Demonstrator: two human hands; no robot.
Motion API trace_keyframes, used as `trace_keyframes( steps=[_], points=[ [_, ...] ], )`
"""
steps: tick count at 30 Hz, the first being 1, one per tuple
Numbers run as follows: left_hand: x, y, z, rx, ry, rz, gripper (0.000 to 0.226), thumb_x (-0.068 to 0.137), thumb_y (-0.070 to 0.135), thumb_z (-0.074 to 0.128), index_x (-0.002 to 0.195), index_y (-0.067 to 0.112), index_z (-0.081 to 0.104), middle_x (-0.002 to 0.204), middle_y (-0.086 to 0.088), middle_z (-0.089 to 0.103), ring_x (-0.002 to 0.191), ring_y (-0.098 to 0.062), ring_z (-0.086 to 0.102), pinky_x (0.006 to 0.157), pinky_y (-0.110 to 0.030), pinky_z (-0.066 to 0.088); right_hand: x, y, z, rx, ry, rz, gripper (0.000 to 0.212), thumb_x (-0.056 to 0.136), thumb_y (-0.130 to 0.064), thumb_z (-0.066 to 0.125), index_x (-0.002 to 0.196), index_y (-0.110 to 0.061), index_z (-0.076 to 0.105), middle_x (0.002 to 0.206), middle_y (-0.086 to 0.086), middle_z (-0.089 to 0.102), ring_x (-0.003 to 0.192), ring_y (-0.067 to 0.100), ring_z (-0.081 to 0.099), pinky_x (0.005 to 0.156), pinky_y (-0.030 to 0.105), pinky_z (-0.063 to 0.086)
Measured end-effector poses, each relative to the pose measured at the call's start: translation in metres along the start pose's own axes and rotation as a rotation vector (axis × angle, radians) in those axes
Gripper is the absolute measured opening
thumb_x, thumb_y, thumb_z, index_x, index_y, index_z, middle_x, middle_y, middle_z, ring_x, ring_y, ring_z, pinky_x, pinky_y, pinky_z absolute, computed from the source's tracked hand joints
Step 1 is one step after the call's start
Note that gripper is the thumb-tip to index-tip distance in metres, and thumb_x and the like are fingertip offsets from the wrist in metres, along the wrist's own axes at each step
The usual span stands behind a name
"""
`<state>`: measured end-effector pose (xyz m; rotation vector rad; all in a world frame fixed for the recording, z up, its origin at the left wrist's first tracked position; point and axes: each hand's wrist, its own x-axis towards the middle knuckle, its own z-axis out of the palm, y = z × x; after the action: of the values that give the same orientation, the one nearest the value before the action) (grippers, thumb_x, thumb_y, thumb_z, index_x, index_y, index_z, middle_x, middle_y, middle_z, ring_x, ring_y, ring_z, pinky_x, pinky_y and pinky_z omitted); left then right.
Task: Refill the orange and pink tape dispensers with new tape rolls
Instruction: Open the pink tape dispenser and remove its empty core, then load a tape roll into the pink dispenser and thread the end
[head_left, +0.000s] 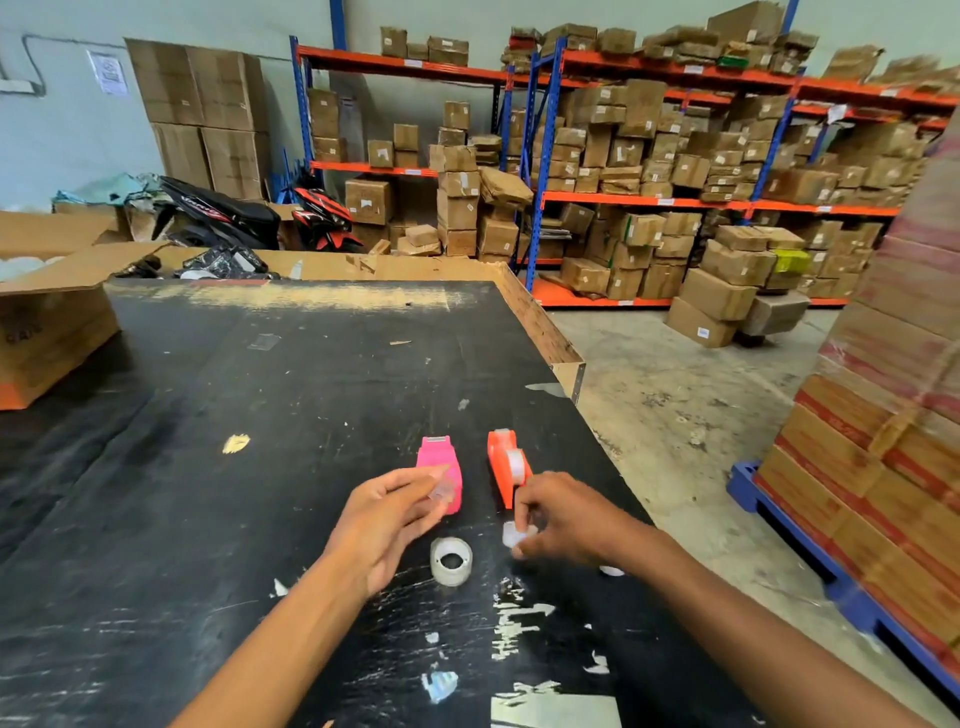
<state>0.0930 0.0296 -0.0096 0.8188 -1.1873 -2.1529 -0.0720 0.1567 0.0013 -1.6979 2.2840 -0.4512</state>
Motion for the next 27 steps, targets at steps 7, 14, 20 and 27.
trace_keyframes(
  steps=[7,14,20,27],
  points=[
    [-0.007,0.003,-0.017,-0.001,0.028,0.017,0.012,0.088,0.000,0.059,0.092,0.000,0.070,0.086,-0.014,0.072,0.070,-0.013,0.070,0.063,-0.016,0.059,-0.008,0.001,0.008,-0.024,-0.149,0.073,0.015,0.074,-0.028,0.078,0.076,-0.015,0.070,0.065,-0.016,0.056,0.066,0.002,0.055,0.066,0.027,0.048],
    [-0.017,0.010,-0.030,-0.023,0.071,0.061,0.020,0.090,-0.005,0.053,0.106,-0.008,0.064,0.092,-0.019,0.069,0.082,-0.022,0.068,0.067,-0.018,0.060,0.019,-0.037,0.021,0.056,-0.131,0.017,0.028,0.082,-0.036,0.070,0.097,-0.013,0.069,0.085,-0.003,0.067,0.080,0.017,0.063,0.078,0.038,0.054],
    [-0.026,0.011,-0.042,0.010,0.095,0.061,0.016,0.087,0.000,0.060,0.100,0.001,0.070,0.088,-0.013,0.077,0.077,-0.019,0.074,0.068,-0.021,0.061,0.036,-0.049,0.049,-0.108,-0.125,0.020,0.053,0.080,-0.040,0.069,0.124,-0.012,0.056,0.118,0.014,0.063,0.107,0.036,0.060,0.086,0.043,0.051],
    [-0.034,0.010,-0.047,-0.050,0.080,0.111,0.013,0.084,-0.004,0.061,0.089,-0.002,0.072,0.082,-0.013,0.078,0.078,-0.017,0.075,0.067,-0.017,0.059,0.035,-0.058,0.020,0.760,0.050,-0.009,0.047,0.078,-0.011,0.076,0.122,-0.017,0.059,0.100,0.007,0.062,0.083,0.016,0.061,0.088,0.035,0.054]
  ],
)
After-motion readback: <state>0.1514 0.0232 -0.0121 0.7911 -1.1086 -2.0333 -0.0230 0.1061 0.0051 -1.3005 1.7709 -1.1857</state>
